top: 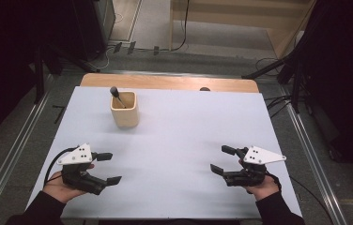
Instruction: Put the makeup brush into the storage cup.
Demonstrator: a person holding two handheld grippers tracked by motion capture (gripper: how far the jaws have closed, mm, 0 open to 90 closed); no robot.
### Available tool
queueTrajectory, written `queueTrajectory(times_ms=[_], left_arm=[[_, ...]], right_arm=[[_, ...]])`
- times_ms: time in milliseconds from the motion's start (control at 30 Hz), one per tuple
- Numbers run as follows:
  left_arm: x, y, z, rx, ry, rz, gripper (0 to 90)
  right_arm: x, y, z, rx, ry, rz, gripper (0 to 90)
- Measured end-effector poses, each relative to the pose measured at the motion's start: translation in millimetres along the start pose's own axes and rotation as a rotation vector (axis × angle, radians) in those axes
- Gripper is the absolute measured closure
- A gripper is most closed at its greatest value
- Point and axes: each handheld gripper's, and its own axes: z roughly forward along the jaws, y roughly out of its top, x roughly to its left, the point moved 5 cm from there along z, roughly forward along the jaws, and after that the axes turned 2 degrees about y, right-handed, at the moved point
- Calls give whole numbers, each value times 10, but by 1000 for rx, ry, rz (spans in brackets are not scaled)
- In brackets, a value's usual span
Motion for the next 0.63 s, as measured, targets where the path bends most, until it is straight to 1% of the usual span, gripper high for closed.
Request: queueTrajectory(times_ms=[67, 233, 333, 467, 633], left_arm=[[1, -17, 15, 16, 3, 5, 139], [1, -19, 24, 14, 7, 6, 139], [-10, -20, 34, 19, 6, 12, 139], [-7, -35, 51, 30, 17, 22, 139], [9, -34, 61, 25, 22, 16, 139]], right_arm=[[-1, 2, -2, -4, 0, 3, 220], [3, 3, -4, -5, 1, 4, 220], [4, 0, 0, -1, 2, 0, 220], [6, 0, 2, 0, 6, -1, 220], [6, 3, 6, -2, 8, -3, 220]])
